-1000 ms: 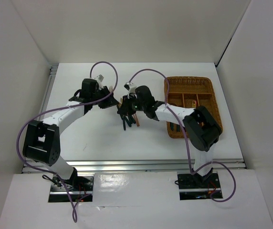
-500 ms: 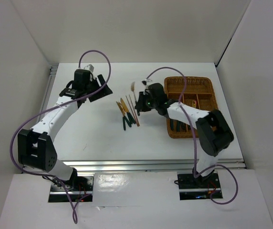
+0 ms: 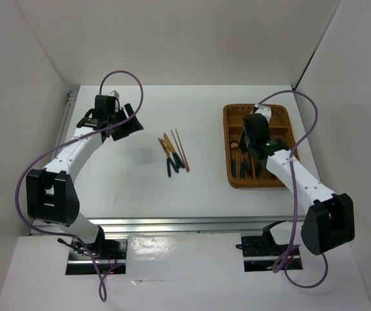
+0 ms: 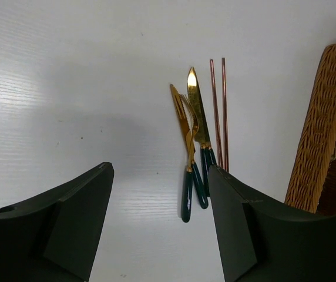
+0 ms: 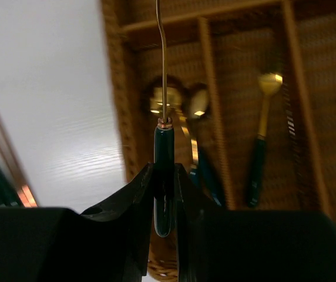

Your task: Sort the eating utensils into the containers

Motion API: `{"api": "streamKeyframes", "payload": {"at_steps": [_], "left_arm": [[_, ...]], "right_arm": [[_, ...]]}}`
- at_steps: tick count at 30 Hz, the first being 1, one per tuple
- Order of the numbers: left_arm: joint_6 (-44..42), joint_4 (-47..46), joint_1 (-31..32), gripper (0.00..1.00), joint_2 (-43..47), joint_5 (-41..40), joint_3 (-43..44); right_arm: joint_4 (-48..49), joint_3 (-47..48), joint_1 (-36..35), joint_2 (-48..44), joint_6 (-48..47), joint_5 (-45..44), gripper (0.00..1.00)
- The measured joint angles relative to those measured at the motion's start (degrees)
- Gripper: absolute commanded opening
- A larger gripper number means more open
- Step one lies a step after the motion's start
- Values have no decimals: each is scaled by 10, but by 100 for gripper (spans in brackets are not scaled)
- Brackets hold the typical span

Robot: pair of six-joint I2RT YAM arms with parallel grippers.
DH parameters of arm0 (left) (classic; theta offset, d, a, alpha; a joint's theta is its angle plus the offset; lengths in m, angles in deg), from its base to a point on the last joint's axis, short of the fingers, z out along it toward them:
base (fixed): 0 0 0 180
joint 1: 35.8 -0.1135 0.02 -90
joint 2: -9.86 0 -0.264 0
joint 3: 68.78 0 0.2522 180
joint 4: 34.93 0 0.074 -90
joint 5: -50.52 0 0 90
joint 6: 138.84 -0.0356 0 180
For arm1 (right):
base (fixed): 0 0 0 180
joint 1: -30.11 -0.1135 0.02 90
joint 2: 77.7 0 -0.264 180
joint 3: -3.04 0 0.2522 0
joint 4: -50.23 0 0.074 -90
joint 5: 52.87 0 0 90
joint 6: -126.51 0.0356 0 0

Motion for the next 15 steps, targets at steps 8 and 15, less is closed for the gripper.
{"api": "streamKeyframes", "payload": {"at_steps": [8, 15], "left_arm": [[-5, 2, -3, 79, -20, 18, 0], [-7, 3, -4, 79, -35, 25, 0]], "right_arm": [[-114, 12, 39, 45, 12, -108, 9], [-169, 23, 45, 131, 11, -154, 9]]}}
